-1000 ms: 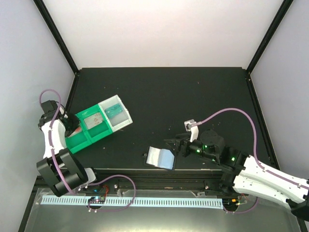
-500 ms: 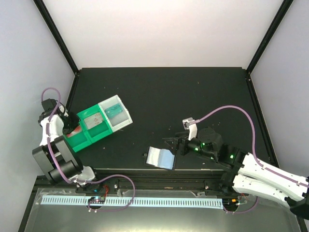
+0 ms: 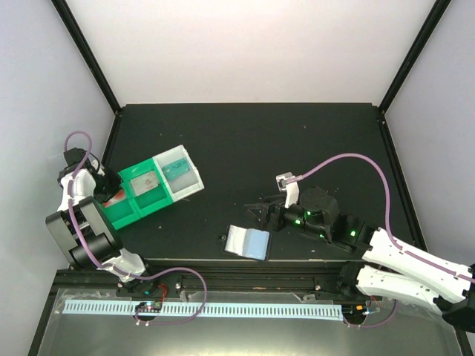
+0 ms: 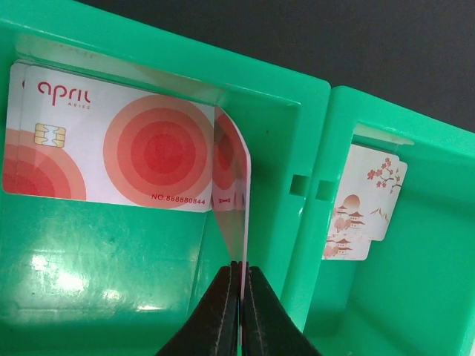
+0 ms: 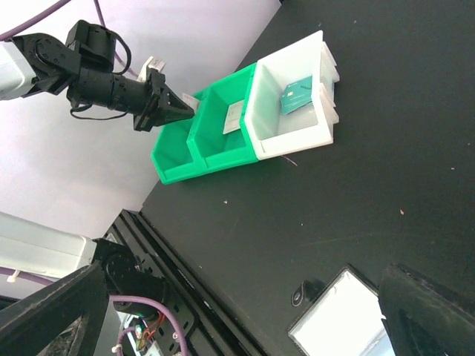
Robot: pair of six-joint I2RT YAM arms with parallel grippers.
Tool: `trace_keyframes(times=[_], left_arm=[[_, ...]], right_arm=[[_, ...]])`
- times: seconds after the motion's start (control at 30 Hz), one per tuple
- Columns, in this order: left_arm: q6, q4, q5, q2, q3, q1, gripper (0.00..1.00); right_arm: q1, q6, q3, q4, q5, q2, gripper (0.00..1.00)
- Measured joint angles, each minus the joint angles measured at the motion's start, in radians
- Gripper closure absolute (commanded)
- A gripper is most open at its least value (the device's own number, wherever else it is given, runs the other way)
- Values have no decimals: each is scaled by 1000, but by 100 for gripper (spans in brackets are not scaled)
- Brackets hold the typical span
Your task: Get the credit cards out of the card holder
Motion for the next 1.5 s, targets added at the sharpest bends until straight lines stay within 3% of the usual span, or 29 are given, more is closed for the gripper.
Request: trace_keyframes(times=[0.2, 0.37, 0.77, 1.3, 1.5], left_arm=[[6, -11, -3, 2, 13, 0, 93], [15, -24, -33, 2, 28, 0, 87], [20, -53, -155, 2, 61, 0, 87], [3, -64, -228, 47, 89, 0, 73], [-3, -63, -233, 47, 89, 0, 59]], right_arm=[[0, 3, 0, 0, -1, -2, 0], [0, 6, 0, -1, -2, -16, 0], [0, 6, -4, -15, 0, -55, 0], [0, 9, -49, 6, -13, -68, 0], [0, 9, -50, 12, -23, -87, 0]])
